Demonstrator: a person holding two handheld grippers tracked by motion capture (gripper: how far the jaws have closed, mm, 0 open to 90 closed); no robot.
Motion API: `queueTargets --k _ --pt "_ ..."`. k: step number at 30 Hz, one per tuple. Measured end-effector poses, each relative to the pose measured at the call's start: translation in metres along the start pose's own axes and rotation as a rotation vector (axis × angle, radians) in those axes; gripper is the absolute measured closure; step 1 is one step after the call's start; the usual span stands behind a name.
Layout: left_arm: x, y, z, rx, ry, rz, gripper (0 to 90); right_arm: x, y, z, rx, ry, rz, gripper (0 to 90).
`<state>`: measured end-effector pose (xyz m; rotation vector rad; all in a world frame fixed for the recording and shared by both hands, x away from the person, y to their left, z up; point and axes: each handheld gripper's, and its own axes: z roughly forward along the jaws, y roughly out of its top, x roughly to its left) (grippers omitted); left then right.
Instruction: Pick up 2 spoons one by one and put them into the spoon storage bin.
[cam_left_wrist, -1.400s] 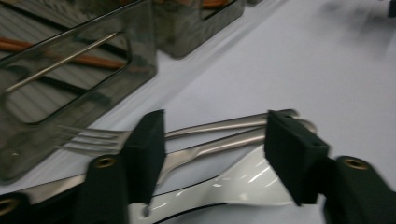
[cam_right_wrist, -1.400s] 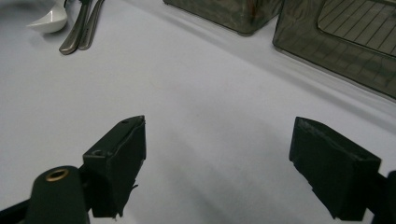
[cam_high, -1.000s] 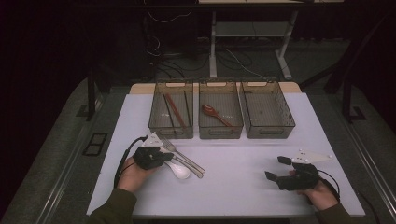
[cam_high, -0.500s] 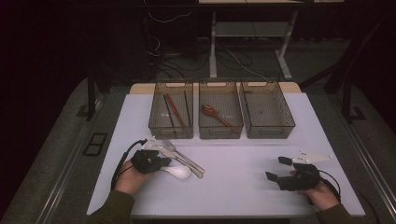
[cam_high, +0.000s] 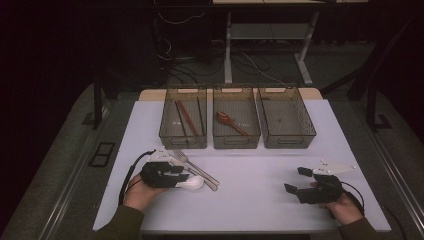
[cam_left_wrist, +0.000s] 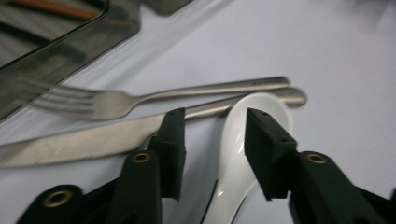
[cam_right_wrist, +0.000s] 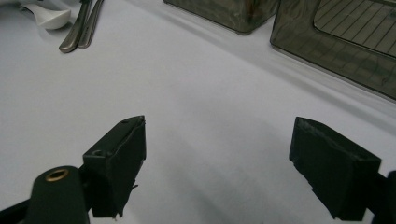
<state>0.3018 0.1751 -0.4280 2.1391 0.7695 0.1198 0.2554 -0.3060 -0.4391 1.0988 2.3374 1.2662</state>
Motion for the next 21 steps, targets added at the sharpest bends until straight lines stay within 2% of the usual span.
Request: queueTargets --k 3,7,12,21 --pt "-0.005 0.002 0.005 -0.01 -0.019 0.01 48.9 0.0 0.0 0.0 0.0 0.001 -0.003 18.0" --pt "-0.011 0.003 0.014 0.012 -0.01 0.028 43.3 0.0 0.0 0.0 0.002 0.001 -0.005 18.1" --pt "-0.013 0.001 0.022 0.05 -0.007 0.049 41.2 0.0 0.0 -0.001 0.0 0.002 -0.006 18.1" --pt "-0.016 -0.001 0.028 0.098 -0.004 0.079 41.2 -0.001 0.0 -0.002 -0.002 0.003 -0.005 18.1"
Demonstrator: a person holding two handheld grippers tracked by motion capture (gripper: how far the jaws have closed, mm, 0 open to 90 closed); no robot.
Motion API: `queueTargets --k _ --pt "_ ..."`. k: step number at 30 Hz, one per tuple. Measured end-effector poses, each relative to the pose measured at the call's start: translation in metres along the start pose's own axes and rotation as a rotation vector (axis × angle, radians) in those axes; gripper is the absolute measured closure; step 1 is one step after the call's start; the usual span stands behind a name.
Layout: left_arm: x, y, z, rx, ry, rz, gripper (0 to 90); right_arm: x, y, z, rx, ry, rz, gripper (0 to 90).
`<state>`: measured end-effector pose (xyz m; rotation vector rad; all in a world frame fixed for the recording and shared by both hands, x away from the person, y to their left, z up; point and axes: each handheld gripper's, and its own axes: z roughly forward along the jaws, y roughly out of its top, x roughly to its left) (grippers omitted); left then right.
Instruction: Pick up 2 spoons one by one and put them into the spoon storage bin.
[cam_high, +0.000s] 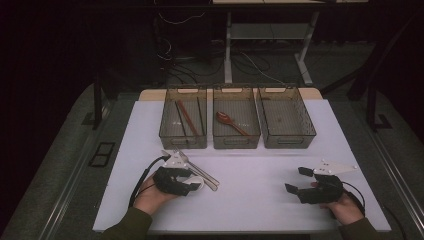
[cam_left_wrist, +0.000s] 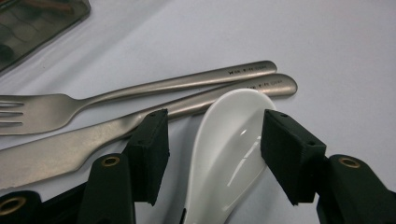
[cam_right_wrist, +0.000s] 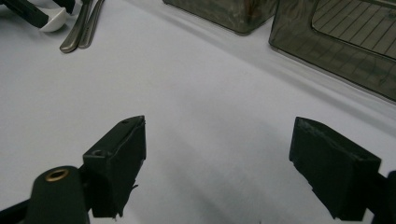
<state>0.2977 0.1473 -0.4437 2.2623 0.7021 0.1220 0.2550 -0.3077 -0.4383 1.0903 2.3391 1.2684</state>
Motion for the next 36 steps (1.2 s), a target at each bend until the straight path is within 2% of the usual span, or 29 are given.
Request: queueTargets --k 2,3,6,9,11,12,13,14,15,16,17,19,20,24,29,36 --pt "-0.001 0.0 0.0 0.01 -0.004 -0.001 41.6 0.0 0.0 0.0 0.0 -0.001 -0.001 18.0" --pt "-0.001 0.0 0.0 0.019 -0.008 0.017 41.8 0.0 0.0 0.0 0.0 0.0 -0.001 18.1" --pt "-0.003 -0.001 0.0 0.019 -0.014 0.015 43.4 0.0 0.0 0.0 0.0 -0.001 -0.002 18.1" --pt "-0.003 -0.001 0.0 0.026 -0.022 0.036 46.7 0.0 0.0 0.0 0.0 -0.001 -0.001 18.1" --pt "-0.004 -0.001 -0.001 0.026 -0.034 0.037 50.1 0.0 0.0 0.0 0.0 -0.001 -0.002 18.1" --pt "-0.004 -0.001 -0.001 0.028 -0.038 0.054 51.2 0.0 0.0 0.0 0.0 -0.002 -0.001 18.0" --pt "-0.005 -0.001 -0.001 0.031 -0.044 0.044 52.5 -0.001 0.0 0.0 -0.001 -0.002 -0.001 18.1" --pt "-0.005 -0.002 -0.001 0.031 -0.051 0.051 54.1 -0.001 0.0 0.0 -0.001 -0.001 -0.002 18.1" --pt "-0.006 -0.002 -0.001 0.032 -0.053 0.053 56.7 -0.001 0.0 0.0 -0.001 -0.002 -0.002 18.0" --pt "-0.005 -0.001 -0.002 0.038 -0.053 0.076 57.3 -0.001 0.0 0.0 -0.001 -0.001 -0.001 18.1" --pt "-0.006 -0.002 -0.002 0.039 -0.05 0.066 58.7 -0.001 0.0 0.0 -0.001 -0.001 -0.002 18.0" --pt "-0.005 -0.002 -0.004 0.04 -0.052 0.079 63.5 -0.001 0.0 0.0 -0.001 -0.002 -0.001 18.1" --pt "-0.005 -0.003 -0.005 0.041 -0.055 0.069 65.4 -0.001 0.0 0.0 -0.002 -0.001 -0.001 18.1" --pt "-0.006 -0.004 -0.007 0.042 -0.059 0.092 69.8 -0.001 0.0 -0.001 -0.003 -0.002 0.001 18.1" --pt "-0.007 -0.002 -0.011 0.04 -0.075 0.121 79.9 -0.001 0.0 -0.001 -0.002 -0.001 0.001 18.1" --pt "-0.008 -0.002 -0.011 0.042 -0.086 0.118 81.4 -0.001 0.0 -0.002 -0.004 -0.002 -0.002 18.1"
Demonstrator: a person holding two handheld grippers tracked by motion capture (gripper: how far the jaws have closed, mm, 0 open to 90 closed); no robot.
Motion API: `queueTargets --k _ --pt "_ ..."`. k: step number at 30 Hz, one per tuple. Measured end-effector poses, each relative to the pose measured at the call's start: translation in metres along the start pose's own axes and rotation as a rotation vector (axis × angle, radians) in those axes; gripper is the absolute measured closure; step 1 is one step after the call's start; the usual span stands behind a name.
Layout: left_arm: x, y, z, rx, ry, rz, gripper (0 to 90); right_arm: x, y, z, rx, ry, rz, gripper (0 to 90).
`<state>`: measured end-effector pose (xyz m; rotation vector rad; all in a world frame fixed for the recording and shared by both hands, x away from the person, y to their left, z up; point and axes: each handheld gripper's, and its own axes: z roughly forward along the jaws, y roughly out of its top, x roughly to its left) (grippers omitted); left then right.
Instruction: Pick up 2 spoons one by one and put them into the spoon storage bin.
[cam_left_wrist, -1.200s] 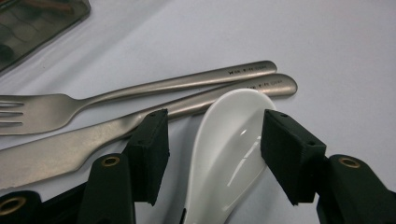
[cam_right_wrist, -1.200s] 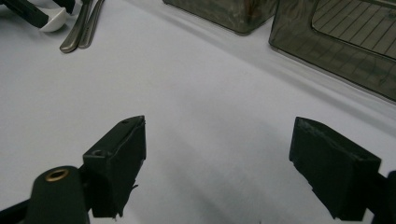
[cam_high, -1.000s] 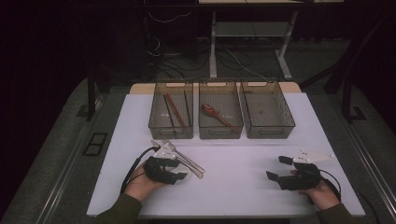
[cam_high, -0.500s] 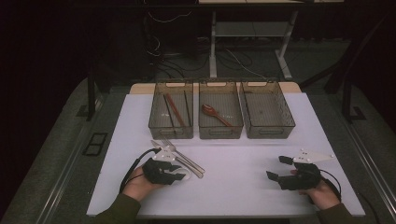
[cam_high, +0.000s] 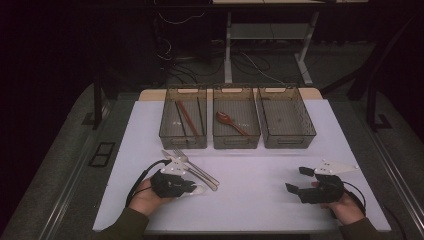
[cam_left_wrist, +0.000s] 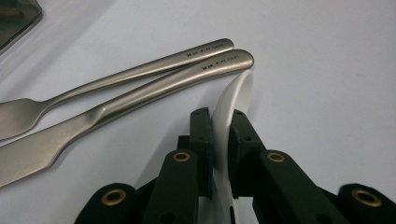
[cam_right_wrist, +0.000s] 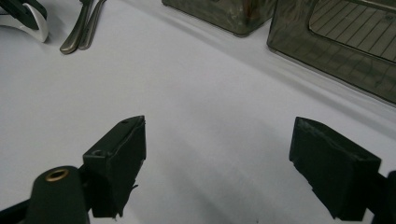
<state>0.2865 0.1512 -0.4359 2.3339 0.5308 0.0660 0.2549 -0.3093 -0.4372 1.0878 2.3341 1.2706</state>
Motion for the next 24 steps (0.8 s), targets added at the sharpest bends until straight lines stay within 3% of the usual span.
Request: queueTargets --k 4,13,24 --pt "-0.001 0.002 0.0 -0.004 -0.002 -0.001 81.7 0.0 0.0 0.0 0.001 -0.001 0.002 18.1" --pt "-0.001 0.009 -0.006 -0.059 0.037 -0.042 81.8 0.0 0.0 0.0 -0.002 -0.002 -0.004 18.1" --pt "-0.002 0.021 -0.011 -0.124 0.081 -0.06 81.9 0.001 0.0 0.001 0.001 -0.001 -0.005 18.1"
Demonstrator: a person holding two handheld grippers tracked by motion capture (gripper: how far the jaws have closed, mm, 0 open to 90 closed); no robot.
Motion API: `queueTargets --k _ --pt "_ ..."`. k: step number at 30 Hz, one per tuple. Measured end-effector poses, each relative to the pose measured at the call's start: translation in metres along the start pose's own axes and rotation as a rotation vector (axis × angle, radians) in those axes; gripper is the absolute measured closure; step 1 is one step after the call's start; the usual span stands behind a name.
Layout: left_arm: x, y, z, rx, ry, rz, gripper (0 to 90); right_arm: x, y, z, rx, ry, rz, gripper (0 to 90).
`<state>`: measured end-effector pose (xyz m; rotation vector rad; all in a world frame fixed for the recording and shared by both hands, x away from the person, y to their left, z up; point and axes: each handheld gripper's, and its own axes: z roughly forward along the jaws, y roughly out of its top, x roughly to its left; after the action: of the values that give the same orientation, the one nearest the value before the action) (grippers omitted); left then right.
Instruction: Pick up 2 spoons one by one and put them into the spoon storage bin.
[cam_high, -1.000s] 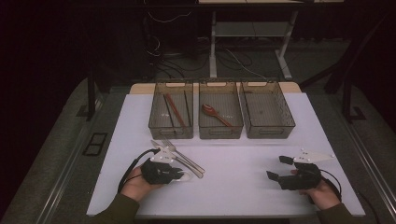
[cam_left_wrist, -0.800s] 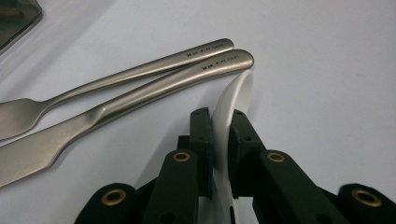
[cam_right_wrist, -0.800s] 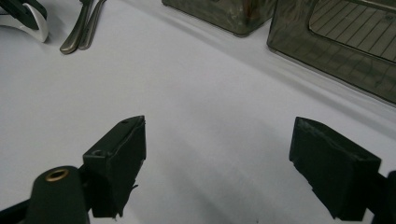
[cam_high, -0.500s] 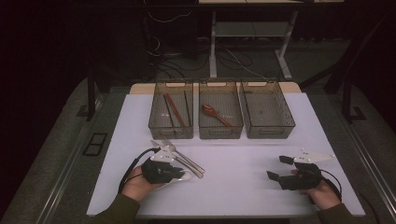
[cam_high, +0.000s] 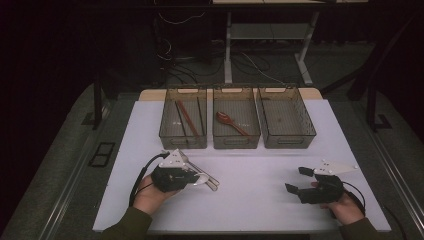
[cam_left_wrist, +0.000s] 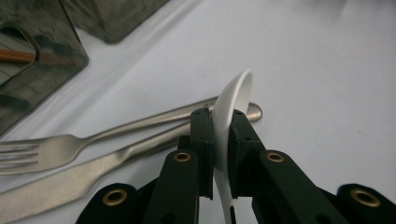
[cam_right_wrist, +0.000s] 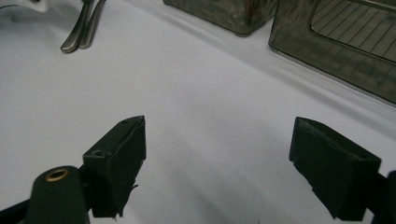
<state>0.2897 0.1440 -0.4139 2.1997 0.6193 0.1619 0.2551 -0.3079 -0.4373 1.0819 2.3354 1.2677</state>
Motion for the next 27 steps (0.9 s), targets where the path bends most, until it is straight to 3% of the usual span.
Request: queueTargets --k 12,27 --pt "0.0 0.017 0.003 -0.051 0.017 -0.013 81.9 0.0 0.0 0.0 -0.001 0.002 0.002 18.0" --pt "0.005 0.048 0.012 -0.101 -0.002 0.02 81.9 0.0 0.0 0.0 -0.007 0.002 0.004 18.0"
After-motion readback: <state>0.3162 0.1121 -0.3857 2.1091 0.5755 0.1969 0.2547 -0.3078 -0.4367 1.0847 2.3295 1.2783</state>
